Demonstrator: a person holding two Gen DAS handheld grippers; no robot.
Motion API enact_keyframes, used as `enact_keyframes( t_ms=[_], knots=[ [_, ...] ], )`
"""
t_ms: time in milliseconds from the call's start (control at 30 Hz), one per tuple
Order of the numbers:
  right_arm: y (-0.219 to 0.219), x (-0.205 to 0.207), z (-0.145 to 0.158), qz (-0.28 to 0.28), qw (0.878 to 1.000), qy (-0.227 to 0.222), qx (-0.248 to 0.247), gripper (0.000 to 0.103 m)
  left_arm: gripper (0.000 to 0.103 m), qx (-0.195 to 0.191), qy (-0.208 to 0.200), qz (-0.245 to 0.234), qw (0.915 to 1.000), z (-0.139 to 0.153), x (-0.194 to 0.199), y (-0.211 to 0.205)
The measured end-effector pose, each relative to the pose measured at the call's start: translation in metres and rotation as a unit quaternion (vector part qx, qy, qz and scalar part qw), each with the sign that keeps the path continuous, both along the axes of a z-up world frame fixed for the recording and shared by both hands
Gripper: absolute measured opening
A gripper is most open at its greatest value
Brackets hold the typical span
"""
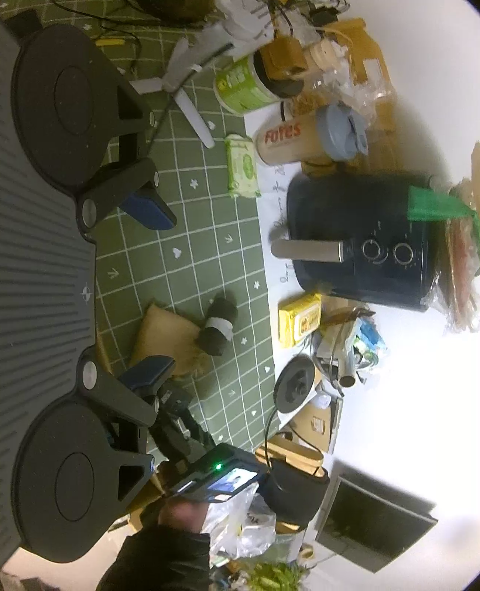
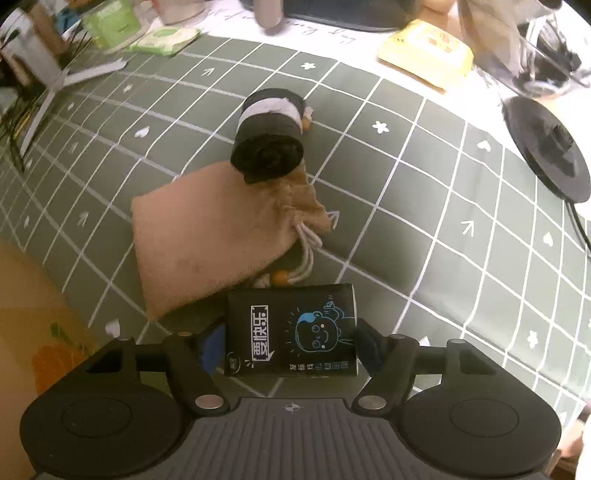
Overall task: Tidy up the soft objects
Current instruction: 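Lift the black card pack off the mat with the right tool, then lower the left tool onto the brown burlap pouch while the right tool holds the card pack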
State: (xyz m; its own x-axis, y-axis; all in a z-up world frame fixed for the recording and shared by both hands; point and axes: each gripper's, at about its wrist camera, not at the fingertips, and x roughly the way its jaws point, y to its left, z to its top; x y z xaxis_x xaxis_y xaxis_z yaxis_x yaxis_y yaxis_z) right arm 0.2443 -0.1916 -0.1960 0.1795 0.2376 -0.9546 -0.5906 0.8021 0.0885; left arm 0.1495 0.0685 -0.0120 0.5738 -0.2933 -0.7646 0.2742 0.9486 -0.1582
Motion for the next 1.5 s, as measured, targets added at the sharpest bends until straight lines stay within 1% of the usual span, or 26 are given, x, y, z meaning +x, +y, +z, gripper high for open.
enact_keyframes(
  t_ms=[133,267,567,733,1000,1067,1133,1367,1467,1500],
  knots=[
    [-0.019,-0.005,0.012,-0.021,1.0,-0.005,0.02,0.072,0.075,0.004,0.005,-0.019,0.9998,0.0,0.014,-0.006],
    [-0.034,-0.011,0.028,-0.047,0.998,-0.02,0.037,0.072,0.075,0.006,0.016,-0.035,0.9992,-0.002,0.029,-0.013],
    [-0.056,-0.027,0.067,-0.092,0.991,-0.053,0.079,0.071,0.075,0.016,0.041,-0.109,0.9931,-0.013,0.061,-0.039],
    [-0.067,-0.039,0.088,-0.123,0.984,-0.077,0.104,0.071,0.074,0.026,0.069,-0.141,0.9873,-0.031,0.082,-0.052],
    [-0.082,-0.064,0.115,-0.157,0.974,-0.105,0.126,0.071,0.074,0.054,0.105,-0.168,0.9786,-0.068,0.111,-0.068],
    [-0.086,-0.072,0.121,-0.163,0.972,-0.112,0.128,0.071,0.074,0.064,0.11,-0.18,0.9755,-0.077,0.117,-0.075],
    [-0.089,-0.078,0.125,-0.17,0.97,-0.117,0.13,0.071,0.074,0.083,0.119,-0.191,0.9707,-0.086,0.121,-0.083],
    [-0.104,-0.096,0.13,-0.207,0.96,-0.129,0.138,0.071,0.072,0.111,0.141,-0.233,0.9556,-0.113,0.13,-0.108],
    [-0.106,-0.102,0.13,-0.214,0.958,-0.13,0.138,0.071,0.066,0.127,0.159,-0.242,0.9487,-0.132,0.135,-0.119],
    [-0.107,-0.104,0.13,-0.215,0.958,-0.131,0.137,0.072,0.062,0.132,0.165,-0.241,0.9472,-0.138,0.137,-0.121]
  ],
)
